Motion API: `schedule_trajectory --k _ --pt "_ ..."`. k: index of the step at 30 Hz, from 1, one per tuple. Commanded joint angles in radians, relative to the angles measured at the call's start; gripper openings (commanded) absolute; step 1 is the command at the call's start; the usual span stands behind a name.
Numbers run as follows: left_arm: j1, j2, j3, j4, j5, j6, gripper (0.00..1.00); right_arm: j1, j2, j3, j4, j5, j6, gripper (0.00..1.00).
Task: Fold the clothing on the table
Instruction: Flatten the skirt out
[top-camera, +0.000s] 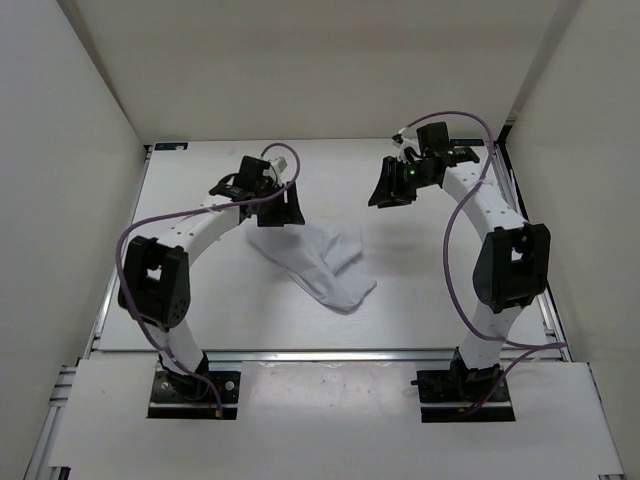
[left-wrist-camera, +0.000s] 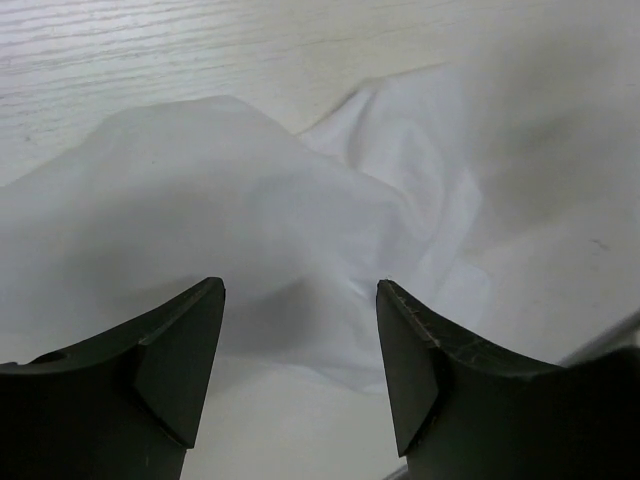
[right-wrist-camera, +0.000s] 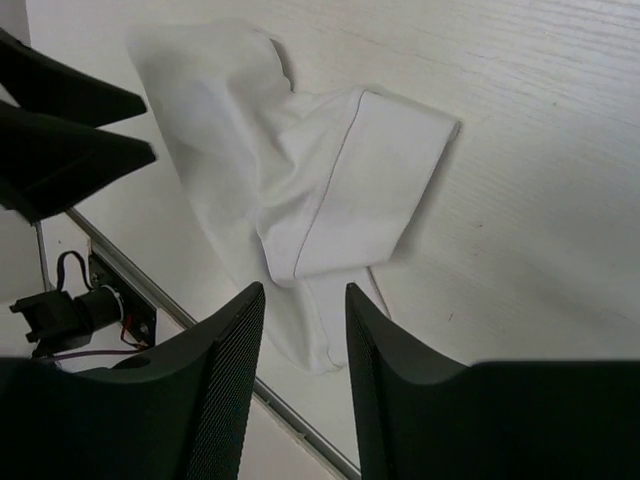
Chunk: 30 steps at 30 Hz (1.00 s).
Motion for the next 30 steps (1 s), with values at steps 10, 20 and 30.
schedule_trajectory --k 10,20,30 --pt "-0.126 0.160 0.071 -0.119 -0.315 0.145 0.65 -0.032 -0.047 -0.044 0.012 -0.018 0.037 0.42" --pt "-0.185 0.169 0.407 -0.113 0.162 0.132 0.00 -0.087 -0.074 -0.081 0.006 0.096 0.072 0.37" --pt "-0.029 -0.093 0.331 -0.058 0.283 0.051 0.00 -0.145 -0.102 -0.121 0.016 0.169 0.075 0.36"
